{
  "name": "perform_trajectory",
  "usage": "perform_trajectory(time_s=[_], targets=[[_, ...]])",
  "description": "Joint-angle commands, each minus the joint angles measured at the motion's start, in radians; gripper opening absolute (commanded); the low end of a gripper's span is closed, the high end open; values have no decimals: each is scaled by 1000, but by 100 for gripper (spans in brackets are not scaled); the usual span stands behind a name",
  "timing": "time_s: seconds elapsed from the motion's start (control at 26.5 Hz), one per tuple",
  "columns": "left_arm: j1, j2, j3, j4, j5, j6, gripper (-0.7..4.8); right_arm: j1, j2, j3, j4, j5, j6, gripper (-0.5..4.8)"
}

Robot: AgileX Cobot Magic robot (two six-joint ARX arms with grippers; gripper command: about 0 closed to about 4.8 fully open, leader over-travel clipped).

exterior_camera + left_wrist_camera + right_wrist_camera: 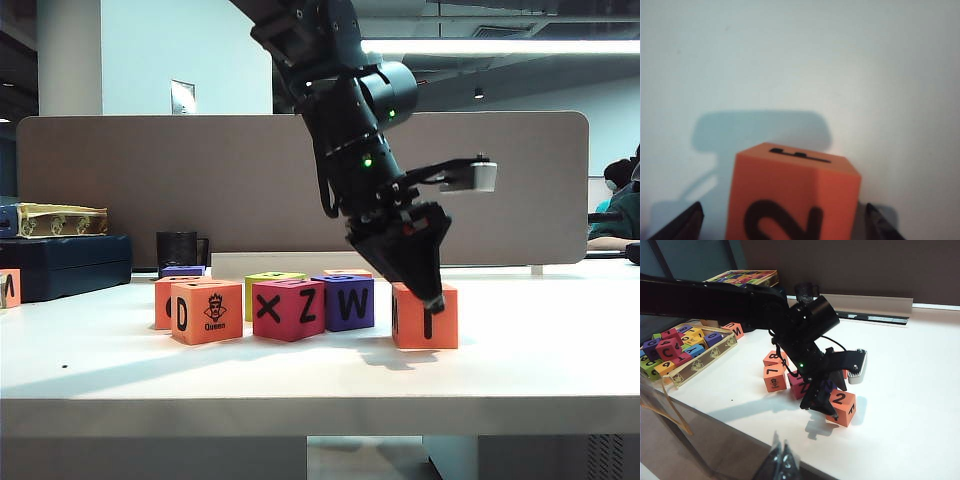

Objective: Select the appropriate blocks from the scattered letter blocks on the table and arrange them in a row to spell out "23".

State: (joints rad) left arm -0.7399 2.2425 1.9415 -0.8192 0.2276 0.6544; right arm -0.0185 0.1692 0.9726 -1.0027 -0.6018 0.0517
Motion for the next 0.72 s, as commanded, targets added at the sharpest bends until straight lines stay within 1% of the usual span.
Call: perform_trajectory(time_s=[0.04,0.11,0.19,0.26,0.42,0.53,0.6,0.64,0.68,0.72], targets=[[-1,-26,31,-13,1,-30,450,0,3,2,11,1,-4,-1],[-1,-26,63,-32,1,-61,468,0,3,2,11,1,-4,-1],[-1,-25,125,-60,-10,-71,467,1,3,2,11,1,-4,-1],[1,-26,177,-57,-85,-130,466,1,3,2,11,1,-4,-1],[13,-25,235,-44,-275,-229,466,1,3,2,11,1,-4,-1],[34,-26,245,-38,-368,-278,463,1,4,2,12,0,-4,-1],[56,-25,245,-41,-383,-325,458,0,4,0,12,0,-3,-1],[71,-25,245,-47,-381,-365,458,0,4,0,11,0,-4,-1],[97,-25,245,-51,-375,-422,458,0,4,-2,11,0,-4,-1],[126,-25,245,-55,-350,-463,458,0,9,-2,12,0,-3,-1]])
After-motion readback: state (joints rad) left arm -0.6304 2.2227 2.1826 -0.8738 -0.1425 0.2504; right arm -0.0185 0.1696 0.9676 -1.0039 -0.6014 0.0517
